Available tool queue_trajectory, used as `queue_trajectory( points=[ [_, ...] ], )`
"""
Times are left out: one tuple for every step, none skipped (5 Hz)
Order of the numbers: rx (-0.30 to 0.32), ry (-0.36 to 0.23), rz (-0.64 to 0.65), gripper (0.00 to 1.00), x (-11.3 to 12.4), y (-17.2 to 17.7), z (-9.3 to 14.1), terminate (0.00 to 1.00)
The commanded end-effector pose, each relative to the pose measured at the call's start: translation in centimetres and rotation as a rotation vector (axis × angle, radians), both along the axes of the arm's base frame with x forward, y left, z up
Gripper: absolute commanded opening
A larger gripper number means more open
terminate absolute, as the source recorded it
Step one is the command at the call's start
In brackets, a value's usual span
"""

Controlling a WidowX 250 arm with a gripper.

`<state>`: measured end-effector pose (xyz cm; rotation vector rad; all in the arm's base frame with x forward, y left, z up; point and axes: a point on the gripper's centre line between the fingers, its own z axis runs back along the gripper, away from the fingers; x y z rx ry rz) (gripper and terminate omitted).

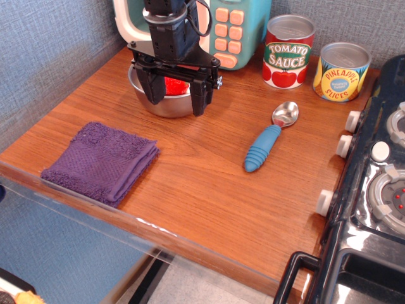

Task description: Place the strawberry on the purple rag.

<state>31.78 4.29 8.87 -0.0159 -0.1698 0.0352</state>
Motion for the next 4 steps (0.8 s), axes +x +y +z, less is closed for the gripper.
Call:
queue_trajectory(
  points=[
    [0.000, 0.000, 0.000, 1.00, 0.0, 0.0, 0.0, 0.00],
    [-0.001, -0.026, 0.020, 1.00, 1.4, 0.8, 1.2, 0.00],
    [0.001, -0.088, 0.077, 1.00, 4.2, 2.5, 3.6, 0.00],
    [0.014, -0.116, 0.138, 1.00, 7.0, 4.4, 4.5, 0.00]
  ],
)
